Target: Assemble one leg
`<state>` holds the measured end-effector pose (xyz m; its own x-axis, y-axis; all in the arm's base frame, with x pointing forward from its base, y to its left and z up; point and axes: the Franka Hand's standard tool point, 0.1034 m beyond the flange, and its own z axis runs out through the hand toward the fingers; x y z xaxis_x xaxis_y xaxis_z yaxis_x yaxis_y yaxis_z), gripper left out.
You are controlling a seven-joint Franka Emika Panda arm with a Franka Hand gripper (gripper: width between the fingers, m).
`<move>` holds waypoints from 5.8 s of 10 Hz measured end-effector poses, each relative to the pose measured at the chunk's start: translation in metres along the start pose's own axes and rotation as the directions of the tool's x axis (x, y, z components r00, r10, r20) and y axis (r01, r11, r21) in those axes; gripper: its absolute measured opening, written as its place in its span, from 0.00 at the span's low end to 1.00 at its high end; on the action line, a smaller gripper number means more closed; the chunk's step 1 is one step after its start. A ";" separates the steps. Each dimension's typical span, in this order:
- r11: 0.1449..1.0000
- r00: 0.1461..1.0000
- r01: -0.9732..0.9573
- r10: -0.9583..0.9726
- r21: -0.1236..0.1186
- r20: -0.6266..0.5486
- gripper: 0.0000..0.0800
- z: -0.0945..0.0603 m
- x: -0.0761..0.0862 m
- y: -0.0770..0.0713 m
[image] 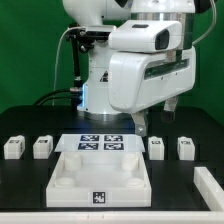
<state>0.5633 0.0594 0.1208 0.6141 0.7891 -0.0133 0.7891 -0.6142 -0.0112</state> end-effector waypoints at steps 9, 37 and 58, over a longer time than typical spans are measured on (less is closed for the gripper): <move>0.997 0.997 0.073 -0.073 -0.009 -0.008 0.81 0.003 -0.006 -0.001; 0.804 0.803 0.595 -0.594 0.016 -0.048 0.08 0.111 -0.123 -0.052; 0.803 0.796 0.595 -0.596 -0.048 -0.105 0.81 0.114 -0.043 -0.060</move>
Offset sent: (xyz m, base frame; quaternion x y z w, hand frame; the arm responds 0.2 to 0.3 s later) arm 0.0000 0.0000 0.0000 0.0000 0.0000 0.0000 1.0000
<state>0.4880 0.0620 0.0085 0.0204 0.9947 0.1006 0.9992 -0.0236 0.0314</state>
